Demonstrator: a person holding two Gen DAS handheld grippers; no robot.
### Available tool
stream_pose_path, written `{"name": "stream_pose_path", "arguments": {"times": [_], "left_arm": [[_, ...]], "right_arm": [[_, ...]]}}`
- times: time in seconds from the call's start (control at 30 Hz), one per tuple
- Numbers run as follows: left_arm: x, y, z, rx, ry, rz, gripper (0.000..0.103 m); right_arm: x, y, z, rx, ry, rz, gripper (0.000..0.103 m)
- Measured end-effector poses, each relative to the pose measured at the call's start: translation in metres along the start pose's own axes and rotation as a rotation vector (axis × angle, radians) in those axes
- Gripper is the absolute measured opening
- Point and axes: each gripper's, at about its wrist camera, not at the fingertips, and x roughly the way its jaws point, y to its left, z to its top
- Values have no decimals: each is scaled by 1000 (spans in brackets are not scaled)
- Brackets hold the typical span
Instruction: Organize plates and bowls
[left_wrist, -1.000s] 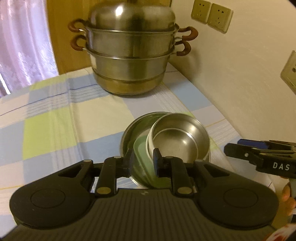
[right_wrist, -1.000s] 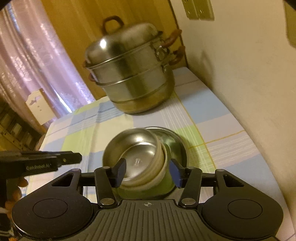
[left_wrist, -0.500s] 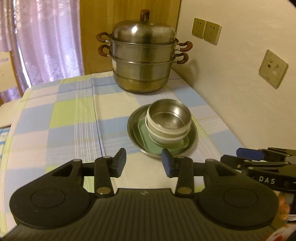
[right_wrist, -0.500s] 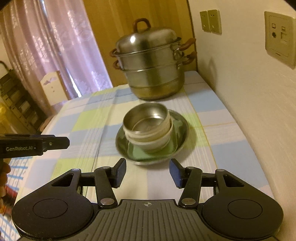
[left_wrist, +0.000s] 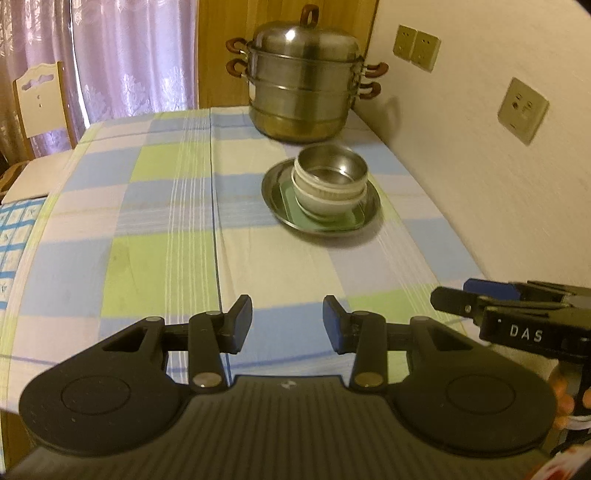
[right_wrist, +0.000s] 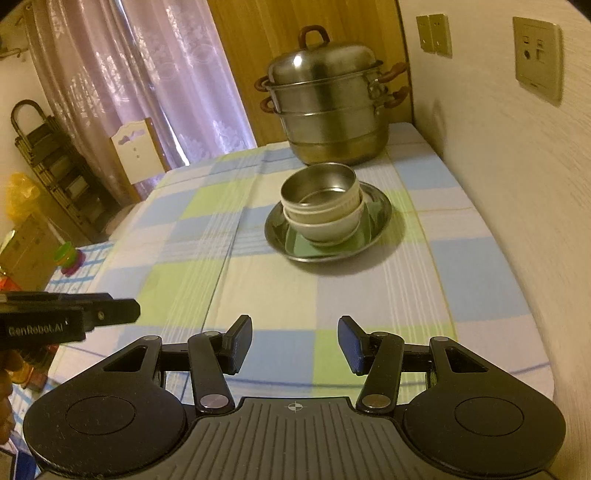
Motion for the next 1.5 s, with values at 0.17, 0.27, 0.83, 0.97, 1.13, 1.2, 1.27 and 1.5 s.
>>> {"name": "stream_pose_path", "arguments": {"times": [0.17,0.27,0.83,0.97,1.13,1.2,1.27,1.5], "left_arm": [[-8,-5,-14,11,21,-19,38],[-12,-4,-18,21,34,-30,38],[-49,32,-48,136,58,-101,38],[-56,43,-56,149,67,-121,38],[-63,54,-63,168,69,-141,38],[-65,59,-66,170,71,-148,38],[-66,63,-68,171,75,-156,38],[-71,73,-73,180,74,-179,38]], "right_arm": [[-11,6,-12,0,-1,-14,52],[-15,10,-18,18,12,-16,52],[-41,74,-59,140,21,-67,52],[-44,91,-68,155,21,-78,52],[-45,111,-77,166,19,-91,52],[-46,118,-80,169,19,-96,52],[-45,125,-83,169,21,-99,52],[-44,139,-88,169,24,-113,52]]}}
